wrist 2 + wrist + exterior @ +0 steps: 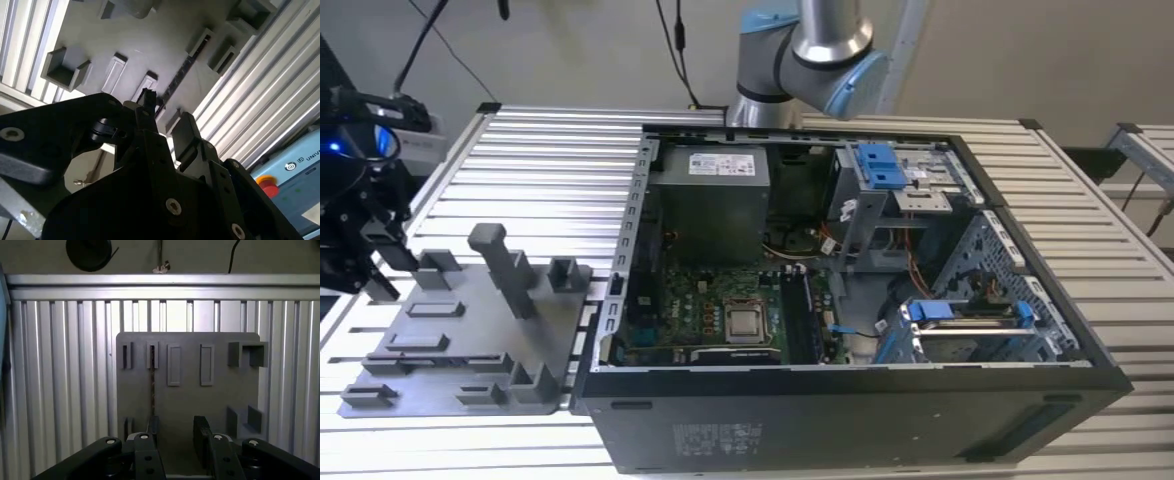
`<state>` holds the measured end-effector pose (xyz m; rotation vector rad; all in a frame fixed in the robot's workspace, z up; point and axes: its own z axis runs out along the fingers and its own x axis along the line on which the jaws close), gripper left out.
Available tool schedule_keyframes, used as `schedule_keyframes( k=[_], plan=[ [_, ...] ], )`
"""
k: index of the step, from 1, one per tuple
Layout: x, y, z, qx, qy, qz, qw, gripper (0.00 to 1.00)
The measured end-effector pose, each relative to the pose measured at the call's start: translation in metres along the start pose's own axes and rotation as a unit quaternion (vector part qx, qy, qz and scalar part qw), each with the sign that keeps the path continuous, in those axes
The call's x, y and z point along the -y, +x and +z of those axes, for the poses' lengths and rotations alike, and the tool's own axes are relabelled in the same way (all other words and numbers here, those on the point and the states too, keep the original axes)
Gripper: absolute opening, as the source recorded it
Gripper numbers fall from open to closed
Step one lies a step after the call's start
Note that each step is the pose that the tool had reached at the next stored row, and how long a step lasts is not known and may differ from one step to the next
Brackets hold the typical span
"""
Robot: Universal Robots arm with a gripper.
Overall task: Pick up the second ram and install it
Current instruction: 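Pick up the second ram and move it above second insertion slot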
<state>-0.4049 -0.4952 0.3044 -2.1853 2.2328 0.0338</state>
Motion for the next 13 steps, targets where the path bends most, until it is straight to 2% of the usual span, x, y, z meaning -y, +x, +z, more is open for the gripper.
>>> schedule_keyframes(
  k=[13],
  plan=[
    [0.0,0.0006,0.0189,-0.0001,0.0002,-0.009,1.0,0.42]
  ],
)
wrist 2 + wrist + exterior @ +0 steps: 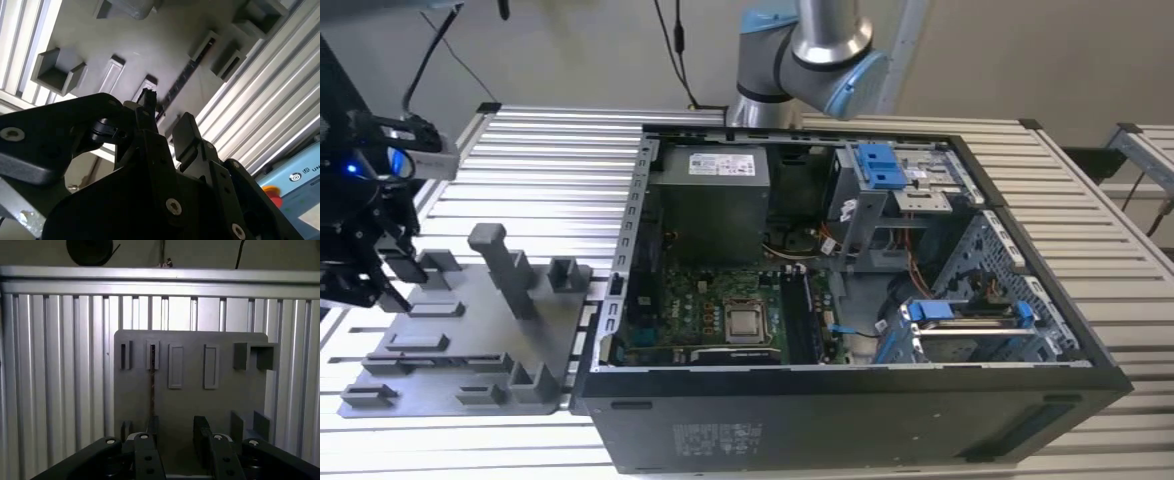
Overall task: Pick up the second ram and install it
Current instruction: 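Pick up the second ram and move it above second insertion slot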
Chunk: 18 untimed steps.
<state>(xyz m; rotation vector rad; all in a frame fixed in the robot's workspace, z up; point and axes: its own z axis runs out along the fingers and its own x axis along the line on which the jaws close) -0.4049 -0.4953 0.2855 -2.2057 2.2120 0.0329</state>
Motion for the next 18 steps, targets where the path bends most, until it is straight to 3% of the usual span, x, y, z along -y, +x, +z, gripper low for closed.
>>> schedule_keyframes(
  k=[18],
  plan=[
    [0.0001,0.0047,0.0292,-0.0005,-0.0008,-0.009,1.0,0.42]
  ],
)
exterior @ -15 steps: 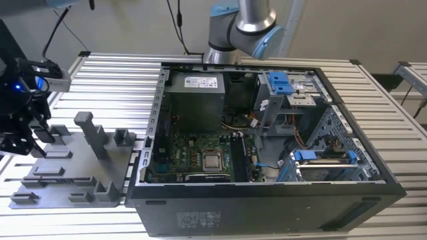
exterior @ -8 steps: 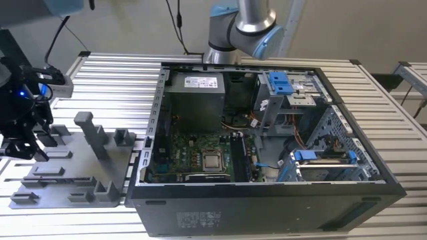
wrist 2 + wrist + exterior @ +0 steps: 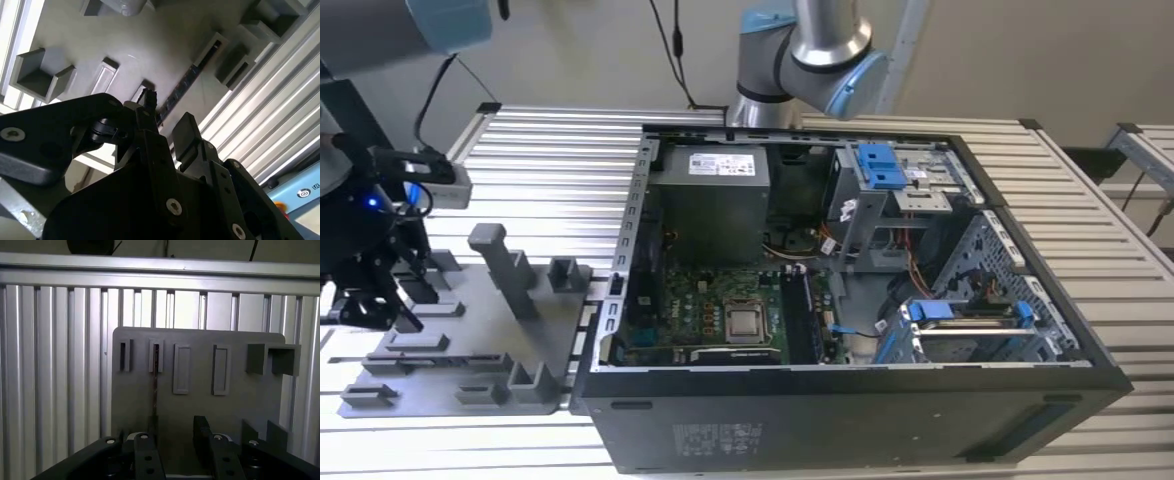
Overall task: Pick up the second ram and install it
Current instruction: 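Pick up the second ram and move it above second insertion slot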
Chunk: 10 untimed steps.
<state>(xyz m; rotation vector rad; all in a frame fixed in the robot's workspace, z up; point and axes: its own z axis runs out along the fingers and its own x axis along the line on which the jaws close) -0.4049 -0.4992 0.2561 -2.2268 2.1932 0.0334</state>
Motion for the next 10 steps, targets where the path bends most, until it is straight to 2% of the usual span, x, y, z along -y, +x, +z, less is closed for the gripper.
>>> schedule_keyframes(
  k=[10],
  plan=[
    [0.0,0.0059,0.0164,-0.0004,-0.001,-0.005,1.0,0.42]
  ],
)
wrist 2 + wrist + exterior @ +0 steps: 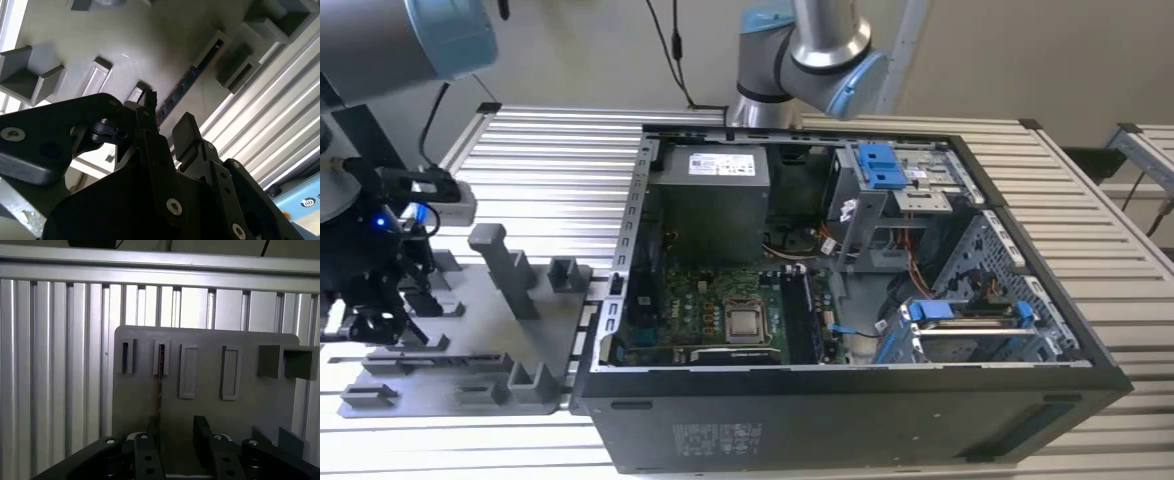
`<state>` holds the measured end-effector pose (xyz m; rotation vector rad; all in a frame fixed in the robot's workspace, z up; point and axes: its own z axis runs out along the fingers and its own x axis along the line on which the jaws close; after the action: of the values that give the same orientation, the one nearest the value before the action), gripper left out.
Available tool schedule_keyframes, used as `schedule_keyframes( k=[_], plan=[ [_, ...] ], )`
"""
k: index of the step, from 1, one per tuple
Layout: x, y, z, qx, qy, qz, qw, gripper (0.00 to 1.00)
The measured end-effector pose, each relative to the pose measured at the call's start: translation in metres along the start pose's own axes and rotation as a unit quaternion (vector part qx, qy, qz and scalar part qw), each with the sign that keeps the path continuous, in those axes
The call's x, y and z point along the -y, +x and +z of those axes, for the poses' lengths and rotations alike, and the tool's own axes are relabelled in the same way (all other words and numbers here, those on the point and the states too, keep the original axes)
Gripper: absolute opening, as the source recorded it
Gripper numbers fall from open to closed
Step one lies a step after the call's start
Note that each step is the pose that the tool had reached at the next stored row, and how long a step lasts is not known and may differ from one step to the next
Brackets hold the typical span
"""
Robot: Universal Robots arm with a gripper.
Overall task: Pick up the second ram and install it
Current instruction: 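Pick up the second ram and move it above second insertion slot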
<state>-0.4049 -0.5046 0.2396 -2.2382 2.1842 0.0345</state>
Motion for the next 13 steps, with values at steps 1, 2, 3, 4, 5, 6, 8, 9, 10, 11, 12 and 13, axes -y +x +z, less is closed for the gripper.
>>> schedule_keyframes(
  k=[1,2,3,4,5,6,8,9,10,11,12,13],
  plan=[
    [0.0,0.0004,0.0019,0.0001,0.0001,0.0,1.0,0.42],
    [-0.0001,0.0007,0.0037,0.0,0.0001,0.0,1.0,0.42],
    [0.0,0.0012,0.0054,-0.0001,-0.0001,-0.001,1.0,0.42],
    [0.0,0.0019,0.0071,-0.0002,-0.0001,-0.001,1.0,0.42],
    [0.0,0.0025,0.0089,-0.0002,-0.0001,-0.002,1.0,0.42],
    [0.0,0.0029,0.0108,-0.0001,0.0,-0.002,1.0,0.42],
    [-0.0001,0.0032,0.0143,-0.0002,-0.0001,-0.004,1.0,0.42],
    [-0.0001,0.0035,0.0163,-0.0002,-0.0001,-0.004,1.0,0.42],
    [0.0,0.004,0.0179,-0.0003,-0.0002,-0.005,1.0,0.42],
    [-0.0001,0.0045,0.0193,-0.0003,-0.0002,-0.006,1.0,0.42],
    [-0.0002,0.0047,0.0208,-0.0003,0.0001,-0.007,1.0,0.42],
    [-0.0003,0.0049,0.0223,-0.0003,0.0004,-0.008,1.0,0.42]
  ],
)
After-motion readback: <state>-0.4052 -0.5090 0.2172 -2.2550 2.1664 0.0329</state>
